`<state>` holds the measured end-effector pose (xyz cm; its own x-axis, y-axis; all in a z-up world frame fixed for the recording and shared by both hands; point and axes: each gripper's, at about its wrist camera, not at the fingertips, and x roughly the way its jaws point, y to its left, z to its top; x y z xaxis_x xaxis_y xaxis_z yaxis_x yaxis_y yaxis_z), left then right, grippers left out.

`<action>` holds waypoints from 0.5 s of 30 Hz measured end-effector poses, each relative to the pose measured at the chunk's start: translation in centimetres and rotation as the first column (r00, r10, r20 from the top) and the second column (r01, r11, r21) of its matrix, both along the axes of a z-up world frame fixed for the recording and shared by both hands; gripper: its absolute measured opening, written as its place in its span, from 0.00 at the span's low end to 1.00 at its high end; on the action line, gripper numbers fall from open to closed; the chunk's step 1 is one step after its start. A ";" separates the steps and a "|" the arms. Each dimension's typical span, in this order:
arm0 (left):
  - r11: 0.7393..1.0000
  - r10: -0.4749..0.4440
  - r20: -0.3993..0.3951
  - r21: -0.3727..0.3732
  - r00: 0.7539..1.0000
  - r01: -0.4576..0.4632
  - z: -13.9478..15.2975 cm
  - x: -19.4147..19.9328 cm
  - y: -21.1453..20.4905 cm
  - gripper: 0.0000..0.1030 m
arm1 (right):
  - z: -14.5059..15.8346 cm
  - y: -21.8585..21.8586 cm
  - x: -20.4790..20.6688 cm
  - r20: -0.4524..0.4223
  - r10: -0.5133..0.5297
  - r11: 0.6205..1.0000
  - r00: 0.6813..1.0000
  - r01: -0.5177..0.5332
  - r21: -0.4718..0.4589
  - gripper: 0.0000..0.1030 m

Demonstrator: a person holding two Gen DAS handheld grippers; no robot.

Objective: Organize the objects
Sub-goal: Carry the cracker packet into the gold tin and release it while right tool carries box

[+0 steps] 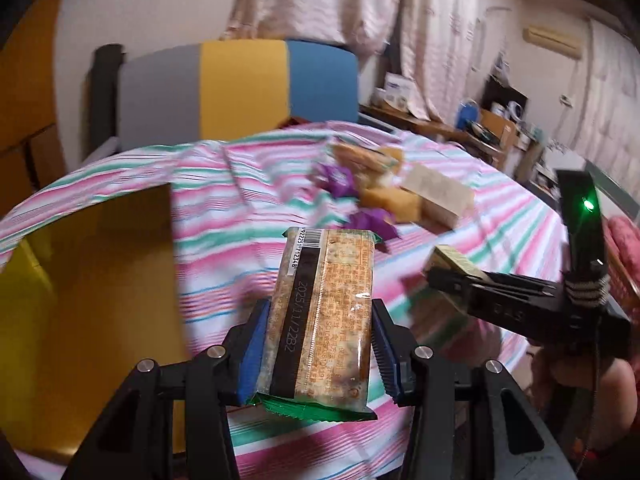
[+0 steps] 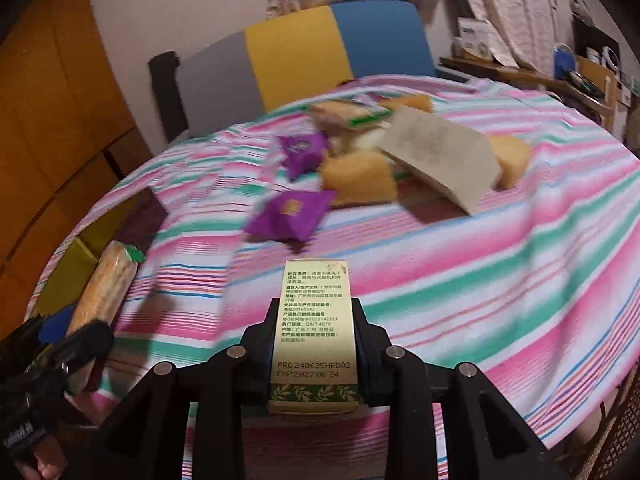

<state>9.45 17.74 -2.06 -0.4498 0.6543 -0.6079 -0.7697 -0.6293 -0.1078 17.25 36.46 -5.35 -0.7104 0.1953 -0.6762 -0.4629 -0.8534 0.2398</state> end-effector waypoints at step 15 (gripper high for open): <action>0.908 0.415 0.007 -0.057 0.910 -0.414 0.0 -7.4 -11.5 0.48 | 4.7 -6.6 -2.8 -0.087 0.194 0.981 0.977 -0.191 0.043 0.29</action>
<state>2.05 6.27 -2.08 -0.6616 0.3778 -0.6477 -0.4362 -0.8965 -0.0774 14.50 29.89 -0.63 -0.7950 0.0710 -0.6025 -0.2671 -0.9326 0.2426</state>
